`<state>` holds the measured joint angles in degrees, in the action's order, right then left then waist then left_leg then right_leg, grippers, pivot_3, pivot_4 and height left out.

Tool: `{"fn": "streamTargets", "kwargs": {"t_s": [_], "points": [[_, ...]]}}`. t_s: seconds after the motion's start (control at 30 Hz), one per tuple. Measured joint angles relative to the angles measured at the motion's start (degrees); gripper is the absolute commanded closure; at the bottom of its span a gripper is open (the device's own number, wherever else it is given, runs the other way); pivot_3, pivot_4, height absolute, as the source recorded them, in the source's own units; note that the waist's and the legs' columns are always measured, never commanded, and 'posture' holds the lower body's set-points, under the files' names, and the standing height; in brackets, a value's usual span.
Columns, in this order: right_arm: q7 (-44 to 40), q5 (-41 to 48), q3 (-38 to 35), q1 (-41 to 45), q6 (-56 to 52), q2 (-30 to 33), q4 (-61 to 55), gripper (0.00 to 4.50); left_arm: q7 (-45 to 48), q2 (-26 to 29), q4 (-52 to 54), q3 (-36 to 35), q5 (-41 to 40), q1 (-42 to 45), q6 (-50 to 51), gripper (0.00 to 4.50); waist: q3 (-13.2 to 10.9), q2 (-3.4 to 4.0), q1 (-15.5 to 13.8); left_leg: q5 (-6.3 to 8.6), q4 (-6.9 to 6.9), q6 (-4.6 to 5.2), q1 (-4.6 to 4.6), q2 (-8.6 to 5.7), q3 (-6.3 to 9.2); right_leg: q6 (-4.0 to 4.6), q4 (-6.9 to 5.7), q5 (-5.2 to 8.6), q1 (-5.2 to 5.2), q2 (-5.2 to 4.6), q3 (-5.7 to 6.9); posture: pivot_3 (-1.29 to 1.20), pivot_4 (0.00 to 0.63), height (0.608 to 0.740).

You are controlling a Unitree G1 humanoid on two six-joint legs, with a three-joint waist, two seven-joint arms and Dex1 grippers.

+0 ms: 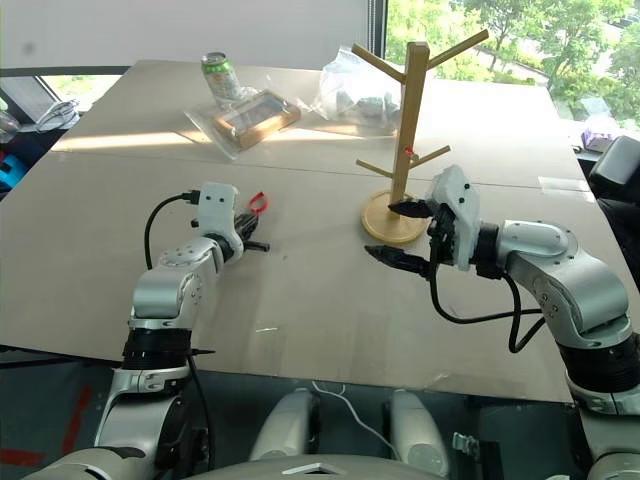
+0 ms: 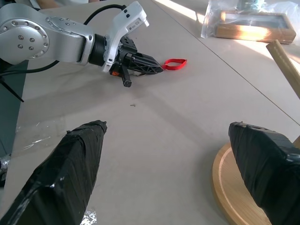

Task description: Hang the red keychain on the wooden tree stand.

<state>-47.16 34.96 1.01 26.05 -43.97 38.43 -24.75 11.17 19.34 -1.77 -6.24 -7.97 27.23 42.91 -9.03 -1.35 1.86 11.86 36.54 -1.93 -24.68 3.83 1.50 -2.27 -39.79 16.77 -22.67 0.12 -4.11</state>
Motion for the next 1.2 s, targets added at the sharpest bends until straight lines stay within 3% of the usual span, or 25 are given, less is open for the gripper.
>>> {"fn": "streamTargets", "kwargs": {"t_s": [0.23, 0.37, 0.47, 0.6, 0.77, 0.97, 1.2], "points": [[2.43, 0.19, -1.41, -3.57, 0.13, -0.27, -2.55, 0.0, 3.6, 1.78, 6.16, -0.4, -1.84, -5.0, -0.62, 4.38, 0.0, 0.0, 0.17, 0.0, -0.06, -0.01, -0.03, 0.0, 0.01, 0.0, 0.05, 0.01, -0.01, -0.02, 0.0, 0.0, 0.15, 0.74], [8.79, -2.04, -4.85, -15.92, 3.12, -2.88, -9.48, 0.0, 11.82, 7.91, 19.05, -0.11, -3.6, -14.43, -6.88, 4.38, -0.02, 0.0, 0.01, -0.01, -0.13, -0.02, -0.03, 0.0, -0.02, 0.0, 0.07, 0.02, -0.02, -0.11, 0.02, 0.0, 0.15, 0.74], [12.35, -2.79, -7.57, -23.66, 4.35, -4.81, -14.51, 0.0, 16.47, 9.46, 26.3, 0.03, -5.23, -18.25, -12.58, 4.38, -0.03, 0.01, -0.45, -0.01, -0.09, -0.03, 0.01, -0.1, -0.02, -0.01, 0.05, 0.02, 0.03, -0.18, 0.02, 0.0, 0.15, 0.74], [17.73, -3.28, -11.72, -31.93, 6.32, -8.18, -21.91, 0.0, 22.12, 11.29, 30.38, 3.33, -4.24, -15.13, -24.4, 4.38, -0.02, 0.02, -1.08, -0.02, -0.06, -0.03, 0.06, -0.14, -0.04, -0.03, 0.06, 0.03, 0.07, -0.17, -0.02, 0.0, 0.15, 0.74], [22.64, -2.97, -15.52, -34.79, 7.41, -10.26, -28.4, 0.0, 26.27, 9.19, 26.7, 9.49, -2.03, -4.92, -35.82, 4.38, -0.02, 0.02, -0.88, -0.02, -0.05, -0.03, 0.03, -0.16, -0.02, -0.03, 0.07, 0.03, 0.07, -0.14, -0.02, 0.0, 0.15, 0.74], [29.88, -0.14, -17.7, -34.04, 8.0, -9.16, -33.07, 0.0, 29.72, 3.03, 10.54, 16.12, 1.67, 7.46, -50.75, 4.38, -0.02, 0.01, -0.87, -0.02, -0.01, -0.02, -0.01, -0.18, 0.01, -0.03, 0.09, 0.03, 0.09, -0.12, -0.02, 0.0, 0.15, 0.74], [36.78, 3.54, -16.37, -34.58, 12.4, -4.41, -33.16, 0.0, 31.37, -0.12, -0.96, 18.58, 4.14, 11.02, -60.62, 4.38, -0.02, 0.01, -0.92, -0.02, 0.01, -0.01, -0.04, -0.19, 0.05, -0.04, 0.08, 0.03, 0.08, -0.13, -0.01, 0.0, 0.15, 0.74]]}}
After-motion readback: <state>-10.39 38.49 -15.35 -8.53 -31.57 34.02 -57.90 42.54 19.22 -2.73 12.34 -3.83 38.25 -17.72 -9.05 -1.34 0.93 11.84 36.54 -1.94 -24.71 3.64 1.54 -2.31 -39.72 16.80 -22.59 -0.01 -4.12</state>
